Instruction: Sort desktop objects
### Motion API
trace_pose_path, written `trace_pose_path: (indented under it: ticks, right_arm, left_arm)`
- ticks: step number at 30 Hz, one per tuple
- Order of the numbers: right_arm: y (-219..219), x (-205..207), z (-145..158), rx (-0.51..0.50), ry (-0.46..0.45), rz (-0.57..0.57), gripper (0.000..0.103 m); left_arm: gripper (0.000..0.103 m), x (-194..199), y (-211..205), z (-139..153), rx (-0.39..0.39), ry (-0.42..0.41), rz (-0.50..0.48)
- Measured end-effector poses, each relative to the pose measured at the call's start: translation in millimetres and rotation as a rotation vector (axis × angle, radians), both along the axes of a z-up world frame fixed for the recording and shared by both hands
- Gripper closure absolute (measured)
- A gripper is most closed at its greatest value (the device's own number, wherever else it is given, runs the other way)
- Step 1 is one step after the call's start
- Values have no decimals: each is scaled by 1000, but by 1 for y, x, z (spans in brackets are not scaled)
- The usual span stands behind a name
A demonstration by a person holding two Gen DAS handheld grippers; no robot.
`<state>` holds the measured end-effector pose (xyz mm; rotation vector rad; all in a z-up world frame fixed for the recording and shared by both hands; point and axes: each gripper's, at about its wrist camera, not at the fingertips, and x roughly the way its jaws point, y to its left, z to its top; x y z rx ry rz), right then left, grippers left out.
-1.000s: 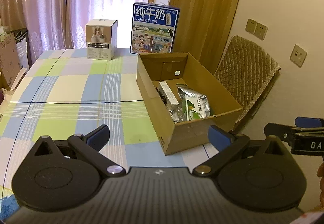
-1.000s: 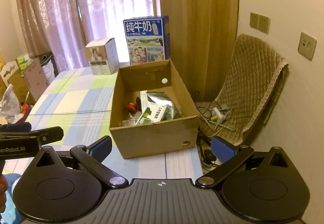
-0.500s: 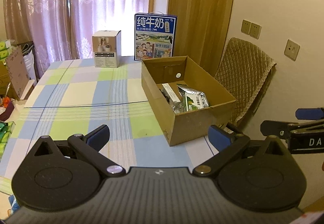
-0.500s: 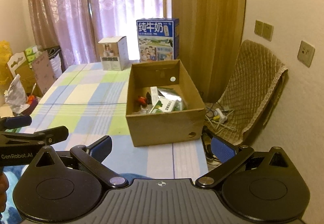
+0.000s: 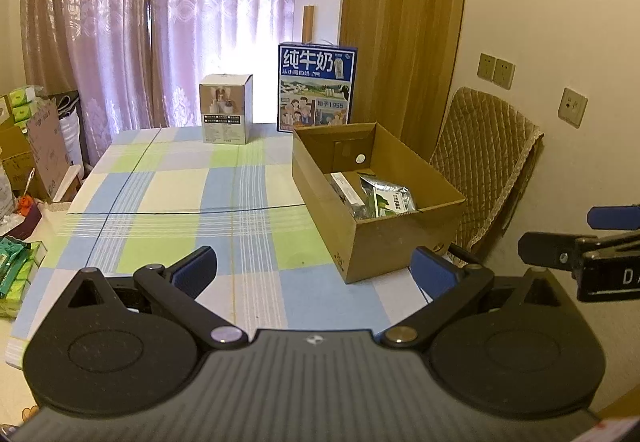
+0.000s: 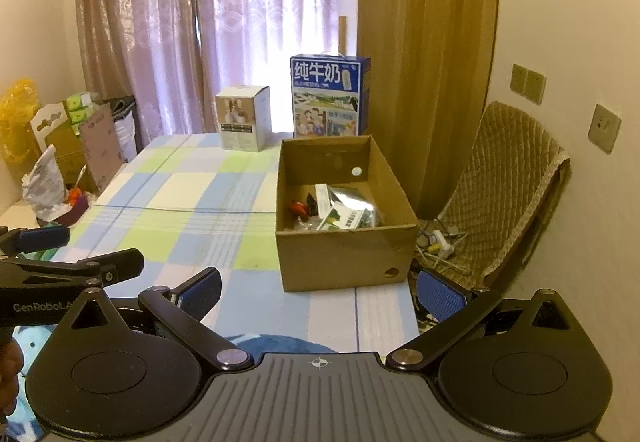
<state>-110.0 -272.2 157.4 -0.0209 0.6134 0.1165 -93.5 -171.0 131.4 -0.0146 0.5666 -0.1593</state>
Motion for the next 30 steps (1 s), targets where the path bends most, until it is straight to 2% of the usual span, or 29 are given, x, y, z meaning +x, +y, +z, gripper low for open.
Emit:
trace_pose_path:
  ticks: [15, 30]
  right_arm:
    - [-2, -8, 0, 17, -19, -21, 2]
    - [-8, -12, -8, 50, -6, -47, 2]
  left_arm:
    - [1, -14, 6, 12, 9, -39, -14]
    - [1, -17, 2, 1, 17, -24, -25]
